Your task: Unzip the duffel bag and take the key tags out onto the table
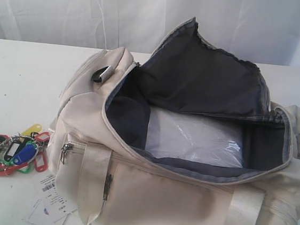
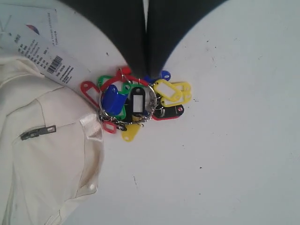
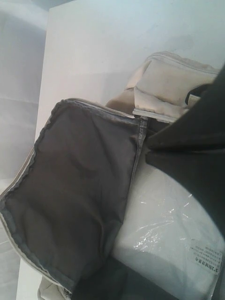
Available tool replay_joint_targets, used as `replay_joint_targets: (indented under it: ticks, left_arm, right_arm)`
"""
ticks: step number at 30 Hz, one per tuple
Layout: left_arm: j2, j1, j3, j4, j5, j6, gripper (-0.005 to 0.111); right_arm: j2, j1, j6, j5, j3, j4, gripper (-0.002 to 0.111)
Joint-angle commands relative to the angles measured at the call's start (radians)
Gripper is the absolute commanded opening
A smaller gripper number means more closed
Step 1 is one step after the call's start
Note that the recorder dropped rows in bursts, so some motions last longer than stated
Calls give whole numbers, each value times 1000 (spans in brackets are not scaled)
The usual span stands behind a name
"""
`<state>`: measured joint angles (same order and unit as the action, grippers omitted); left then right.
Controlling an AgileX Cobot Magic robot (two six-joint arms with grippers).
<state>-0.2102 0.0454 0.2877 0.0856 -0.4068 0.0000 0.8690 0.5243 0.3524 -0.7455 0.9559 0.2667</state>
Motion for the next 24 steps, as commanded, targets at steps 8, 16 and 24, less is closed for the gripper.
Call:
replay_joint_targets:
  ticks: [8, 16, 24]
  left_arm:
    - [168, -83, -206, 7, 41, 0, 0]
    - [210, -95, -288, 11, 99, 0, 0]
    - [210, -95, -288, 11, 99, 0, 0]
  right_arm:
    - [-3, -4, 3, 11, -3, -1, 0]
    - [-3, -4, 3, 13, -3, -1, 0]
    - [-3, -4, 3, 13, -3, -1, 0]
